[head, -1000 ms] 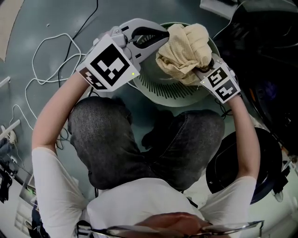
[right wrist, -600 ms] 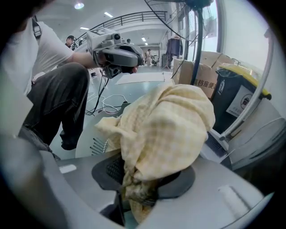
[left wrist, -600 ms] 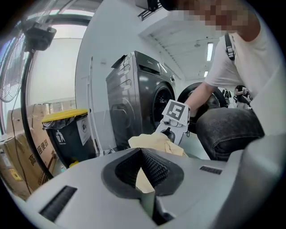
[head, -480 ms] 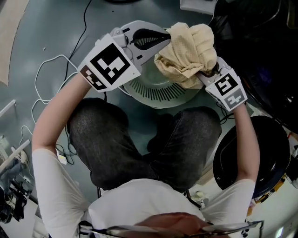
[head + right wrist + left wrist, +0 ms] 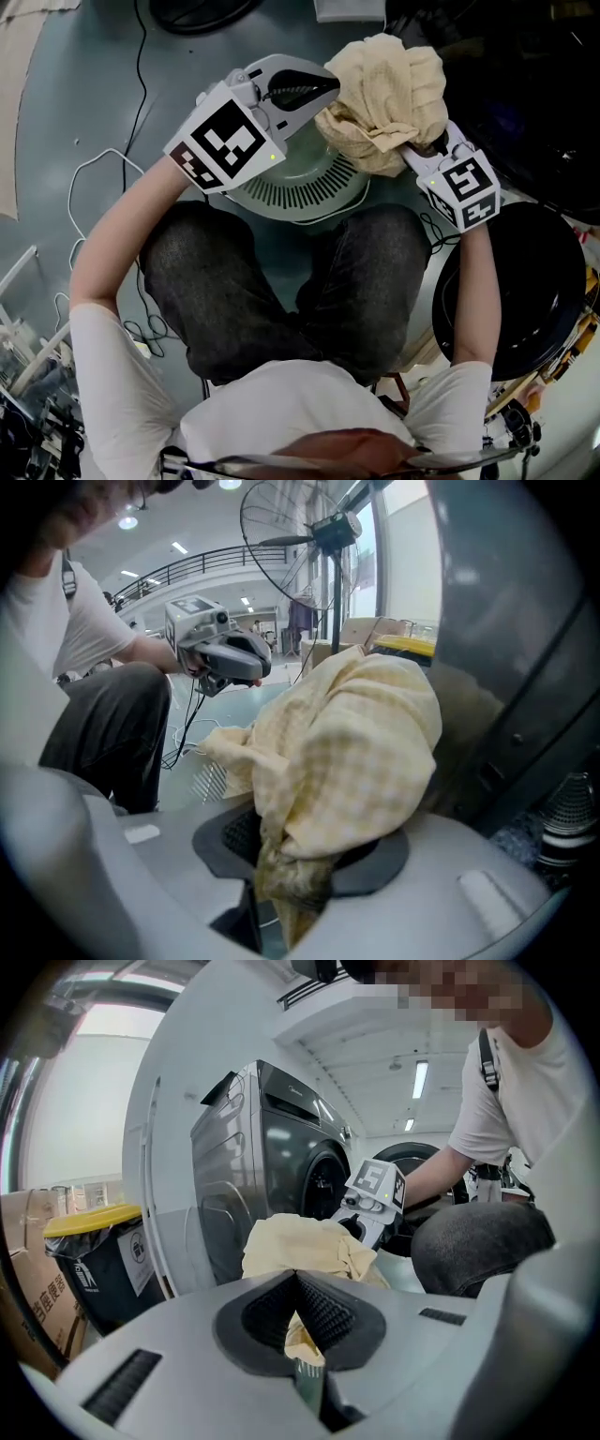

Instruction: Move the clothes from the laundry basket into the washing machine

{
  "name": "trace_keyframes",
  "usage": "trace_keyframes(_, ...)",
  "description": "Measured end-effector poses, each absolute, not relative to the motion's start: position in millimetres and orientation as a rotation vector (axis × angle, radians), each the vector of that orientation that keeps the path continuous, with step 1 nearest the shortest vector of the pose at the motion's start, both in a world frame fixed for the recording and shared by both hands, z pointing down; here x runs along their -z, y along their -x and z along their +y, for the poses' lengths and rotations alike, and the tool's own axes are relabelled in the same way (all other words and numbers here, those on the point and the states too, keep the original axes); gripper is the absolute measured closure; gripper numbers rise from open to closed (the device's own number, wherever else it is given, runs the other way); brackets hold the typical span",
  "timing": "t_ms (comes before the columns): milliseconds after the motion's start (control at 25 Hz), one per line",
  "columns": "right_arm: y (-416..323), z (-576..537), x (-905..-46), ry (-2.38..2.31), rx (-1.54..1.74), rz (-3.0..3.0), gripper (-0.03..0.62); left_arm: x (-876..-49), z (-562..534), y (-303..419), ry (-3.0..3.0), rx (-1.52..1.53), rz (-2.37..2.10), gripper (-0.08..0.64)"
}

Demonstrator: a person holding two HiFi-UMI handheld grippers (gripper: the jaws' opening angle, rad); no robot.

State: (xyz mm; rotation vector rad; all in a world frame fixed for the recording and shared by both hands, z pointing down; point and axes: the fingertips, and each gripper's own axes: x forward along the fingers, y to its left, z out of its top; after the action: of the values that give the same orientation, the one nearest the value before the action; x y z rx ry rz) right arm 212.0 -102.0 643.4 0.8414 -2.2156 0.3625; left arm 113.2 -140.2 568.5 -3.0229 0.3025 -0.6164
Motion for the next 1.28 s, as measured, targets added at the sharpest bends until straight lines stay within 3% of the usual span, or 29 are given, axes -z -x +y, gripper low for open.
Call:
trace_keyframes(360, -272.6, -71.3, -602.7, -1.094, -0.379, -2.237, 0.423, -544.8, -120.5, -181.4, 3.024, 0.549, 0.173, 0.554)
trace_keyframes(560, -283.4, -71.6, -600.0, -1.228, -0.396, -2.201, 0.423, -550.5, -122.6, -175.2, 3.026, 0.546, 0.119, 0.554)
trace_keyframes(840, -372.9, -58.6, -570.2, -1.468, -0.355, -2.102, 0.423, -537.1, -109.1, -231.2, 3.014, 0.52, 0.033, 0.554)
trace_keyframes(1280, -453.6, -74.9, -557.0, -1.695, -0.233, -1.949, 0.423, -530.1, -99.4, -275.9, 3.034, 0.495, 0.017, 0.554)
